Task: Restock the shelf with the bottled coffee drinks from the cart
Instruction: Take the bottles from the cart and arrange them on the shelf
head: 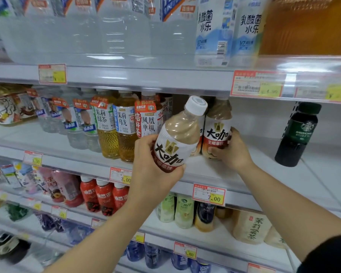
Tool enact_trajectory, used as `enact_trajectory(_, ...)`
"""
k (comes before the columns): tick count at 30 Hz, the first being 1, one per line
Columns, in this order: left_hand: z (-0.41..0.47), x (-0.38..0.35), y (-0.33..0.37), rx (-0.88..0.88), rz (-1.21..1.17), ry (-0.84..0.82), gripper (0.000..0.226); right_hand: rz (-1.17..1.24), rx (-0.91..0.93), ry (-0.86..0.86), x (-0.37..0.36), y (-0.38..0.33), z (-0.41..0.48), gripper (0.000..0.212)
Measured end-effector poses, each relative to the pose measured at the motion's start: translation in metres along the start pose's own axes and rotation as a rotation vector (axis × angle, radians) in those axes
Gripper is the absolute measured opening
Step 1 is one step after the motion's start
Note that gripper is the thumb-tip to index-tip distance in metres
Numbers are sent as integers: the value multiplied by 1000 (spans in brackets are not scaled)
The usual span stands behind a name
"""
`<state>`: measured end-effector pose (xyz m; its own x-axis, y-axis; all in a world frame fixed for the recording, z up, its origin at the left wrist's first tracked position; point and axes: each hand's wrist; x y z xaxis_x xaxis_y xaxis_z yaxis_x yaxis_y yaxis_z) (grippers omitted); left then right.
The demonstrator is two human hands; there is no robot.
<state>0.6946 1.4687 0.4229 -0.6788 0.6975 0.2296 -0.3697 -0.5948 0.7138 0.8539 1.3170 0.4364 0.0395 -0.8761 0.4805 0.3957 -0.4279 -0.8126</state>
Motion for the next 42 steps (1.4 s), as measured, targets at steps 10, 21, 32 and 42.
enact_trajectory(10,17,-70,-6,199,-193,80,75,-65,71,-47,29,-3,-24,69)
enact_trajectory(21,41,-76,-7,401,-5,-62,78,5,51,-49,17,-3,-23,62)
enact_trajectory(32,71,-50,-12,449,-193,-410,98,29,2,-20,8,0,-5,69)
enact_trajectory(42,65,-53,-22,377,-206,-403,84,-23,-13,9,6,9,-2,62)
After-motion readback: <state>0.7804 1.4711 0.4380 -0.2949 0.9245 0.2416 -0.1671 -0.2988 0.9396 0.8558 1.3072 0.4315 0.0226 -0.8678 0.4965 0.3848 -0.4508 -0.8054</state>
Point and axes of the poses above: each hand's wrist, its own z-axis towards the middle knuckle, its own x-axis out of the back of the hand, y = z × x
